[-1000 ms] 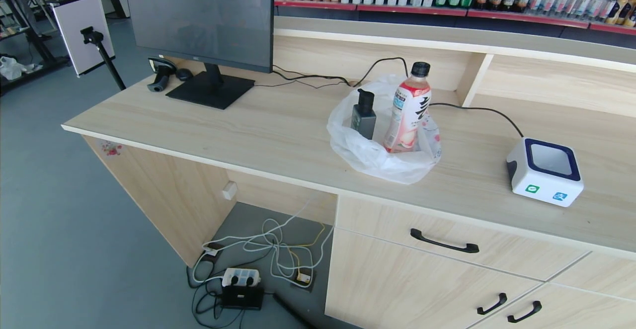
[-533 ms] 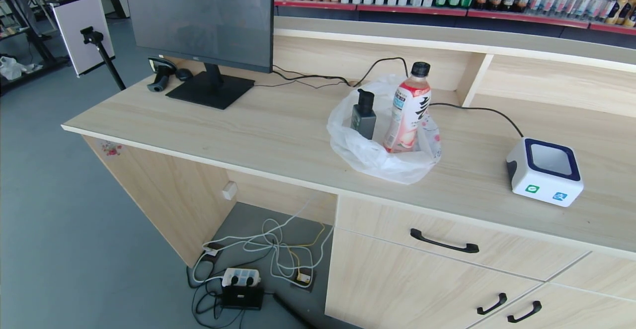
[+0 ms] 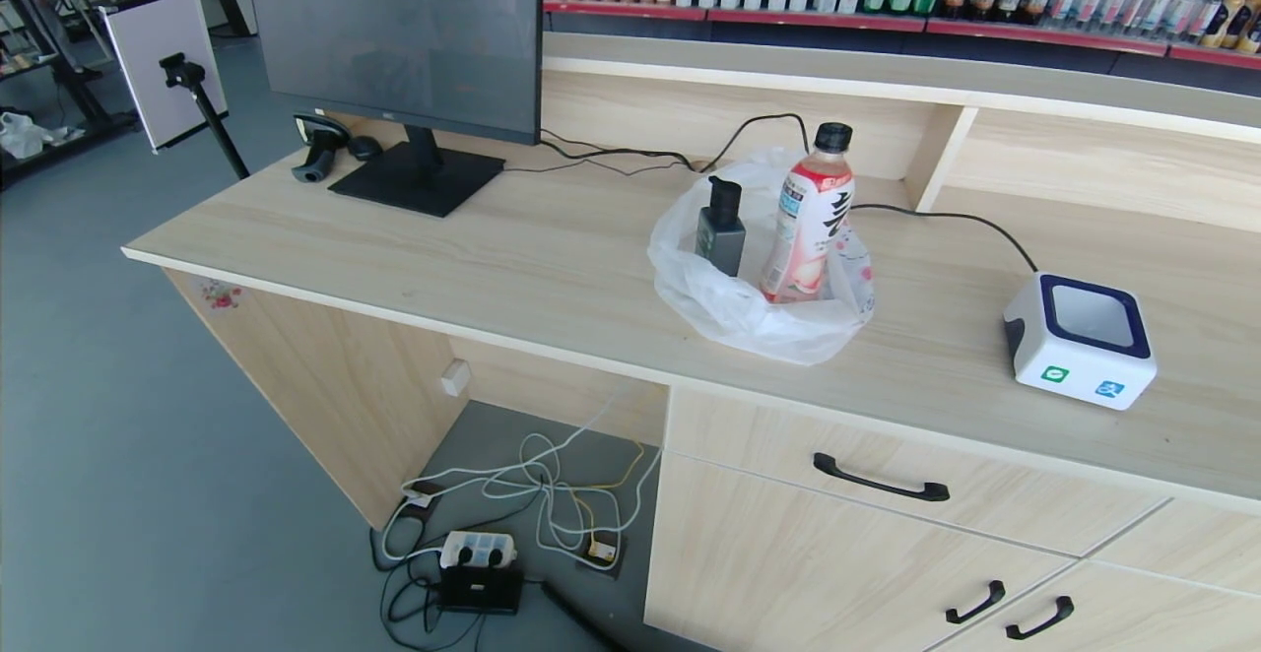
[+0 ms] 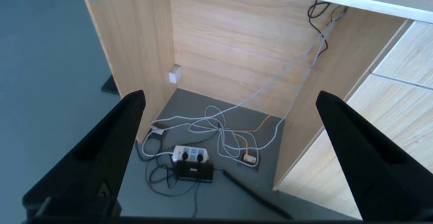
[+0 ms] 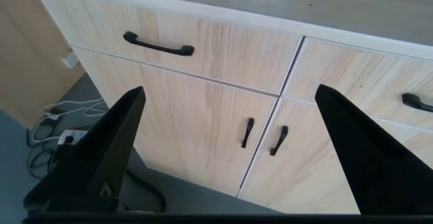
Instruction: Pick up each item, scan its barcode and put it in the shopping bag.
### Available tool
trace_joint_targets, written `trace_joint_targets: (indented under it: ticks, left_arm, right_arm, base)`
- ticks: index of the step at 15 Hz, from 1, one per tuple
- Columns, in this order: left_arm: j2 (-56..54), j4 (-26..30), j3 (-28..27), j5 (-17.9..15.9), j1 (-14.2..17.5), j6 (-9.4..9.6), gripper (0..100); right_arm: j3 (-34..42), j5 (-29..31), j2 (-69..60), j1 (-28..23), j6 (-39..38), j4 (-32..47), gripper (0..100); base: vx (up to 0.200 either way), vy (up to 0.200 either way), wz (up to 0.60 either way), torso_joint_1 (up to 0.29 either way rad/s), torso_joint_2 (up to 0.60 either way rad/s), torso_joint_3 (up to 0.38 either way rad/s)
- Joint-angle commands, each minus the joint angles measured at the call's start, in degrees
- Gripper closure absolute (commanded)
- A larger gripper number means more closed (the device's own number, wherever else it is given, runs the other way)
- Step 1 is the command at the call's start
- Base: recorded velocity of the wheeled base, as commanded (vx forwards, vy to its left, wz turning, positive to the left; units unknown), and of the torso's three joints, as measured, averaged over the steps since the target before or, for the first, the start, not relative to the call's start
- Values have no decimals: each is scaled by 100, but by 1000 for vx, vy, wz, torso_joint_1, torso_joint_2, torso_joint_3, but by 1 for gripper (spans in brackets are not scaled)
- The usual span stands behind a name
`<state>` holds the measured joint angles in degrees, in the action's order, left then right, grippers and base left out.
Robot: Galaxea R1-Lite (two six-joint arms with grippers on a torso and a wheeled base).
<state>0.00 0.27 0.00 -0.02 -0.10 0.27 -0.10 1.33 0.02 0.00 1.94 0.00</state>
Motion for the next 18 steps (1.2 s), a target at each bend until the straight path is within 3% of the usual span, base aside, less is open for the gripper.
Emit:
trace_joint_targets:
  ticks: [1, 7, 18]
  left_arm:
    - [0, 0, 0, 2, 10, 8, 0]
    - [0, 8, 0, 2, 10, -9, 0]
    - [0, 8, -9, 2, 1, 0, 0]
  right_arm:
    - [-8, -10, -2, 0, -53, 0, 0]
    - [1, -19, -2, 0, -88, 0, 0]
    - [1, -19, -2, 0, -80, 0, 0]
  base:
    - [0, 0, 0, 0, 0, 0]
    - [0, -33, -600, 2, 0, 3]
    - [0, -200, 0, 2, 4, 1]
